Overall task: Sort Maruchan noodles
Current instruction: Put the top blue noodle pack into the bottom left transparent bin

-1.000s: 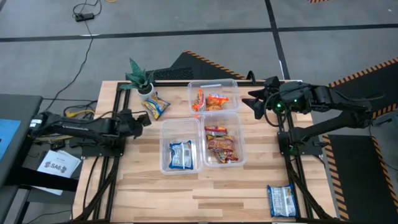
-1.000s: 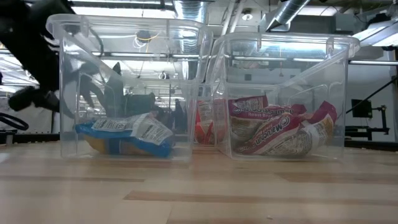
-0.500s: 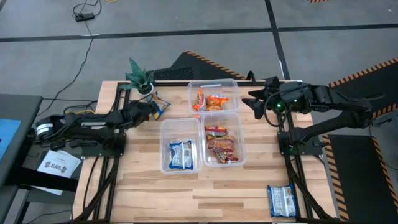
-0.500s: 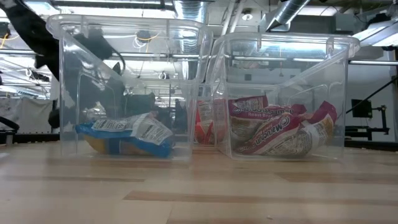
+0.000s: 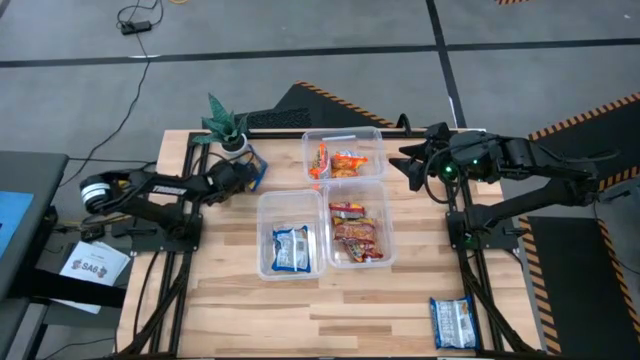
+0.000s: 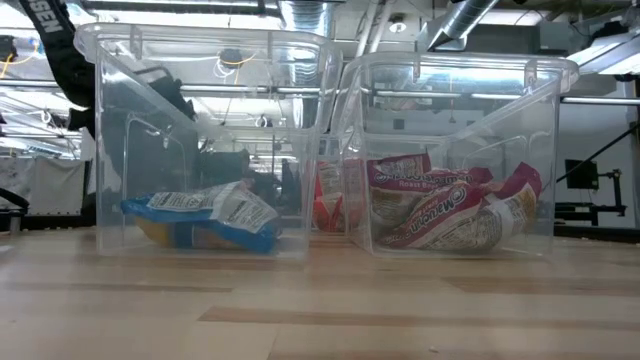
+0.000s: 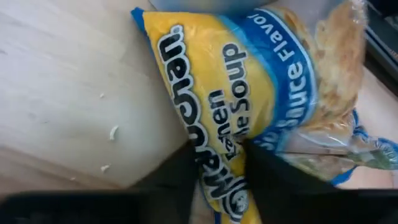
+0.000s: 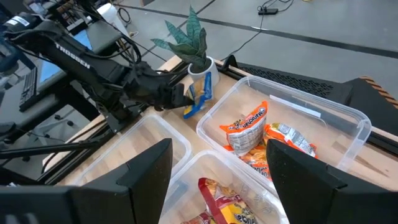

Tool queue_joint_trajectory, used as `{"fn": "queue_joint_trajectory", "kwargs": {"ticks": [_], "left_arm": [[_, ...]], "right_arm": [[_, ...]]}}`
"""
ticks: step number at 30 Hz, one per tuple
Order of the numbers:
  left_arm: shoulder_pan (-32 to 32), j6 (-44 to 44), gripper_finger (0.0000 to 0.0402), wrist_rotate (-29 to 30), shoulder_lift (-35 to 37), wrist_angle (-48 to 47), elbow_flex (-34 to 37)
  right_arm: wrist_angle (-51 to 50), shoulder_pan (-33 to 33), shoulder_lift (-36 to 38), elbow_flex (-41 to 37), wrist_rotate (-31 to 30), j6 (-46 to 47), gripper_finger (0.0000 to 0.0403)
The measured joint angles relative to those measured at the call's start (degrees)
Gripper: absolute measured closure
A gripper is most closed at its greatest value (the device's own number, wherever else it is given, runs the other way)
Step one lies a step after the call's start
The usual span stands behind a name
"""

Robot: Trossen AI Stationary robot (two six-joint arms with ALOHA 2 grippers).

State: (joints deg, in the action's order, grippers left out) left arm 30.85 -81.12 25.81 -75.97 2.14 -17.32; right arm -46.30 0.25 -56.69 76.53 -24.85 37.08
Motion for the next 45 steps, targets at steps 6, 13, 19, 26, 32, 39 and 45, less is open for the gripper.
{"fn": "queue_joint_trajectory", "kwargs": {"ticks": [6,13,19,26,32,39,45], "left_arm": [[-1.3,5.5,0.0391,-2.1,5.7,1.5,0.3],[-5.4,12.6,0.0399,2.1,25.0,-0.3,0.4],[-9.7,19.7,0.0401,4.4,39.1,-1.4,-2.9],[-18.7,29.5,0.0401,9.1,39.0,-1.6,-13.8],[-28.8,40.0,0.0401,4.3,28.8,-7.1,-27.7],[-41.7,50.8,0.0401,-0.2,16.4,-22.5,-41.3],[-46.5,49.2,0.0368,2.6,10.9,-24.4,-42.9]], "right_arm": [[0.0,0.0,0.0,0.0,-0.1,0.0,0.0121],[0.0,0.0,0.0,0.0,-0.1,0.0,0.0121],[0.0,0.0,0.0,0.0,-0.1,0.0,0.0121],[0.0,0.0,0.0,0.0,-0.1,0.0,0.0121],[0.0,0.0,0.0,0.0,-0.1,0.0,0.0121],[0.0,0.0,0.0,0.0,-0.1,0.0,0.0121],[0.0,0.0,0.0,0.0,-0.1,0.0,0.0121]]}}
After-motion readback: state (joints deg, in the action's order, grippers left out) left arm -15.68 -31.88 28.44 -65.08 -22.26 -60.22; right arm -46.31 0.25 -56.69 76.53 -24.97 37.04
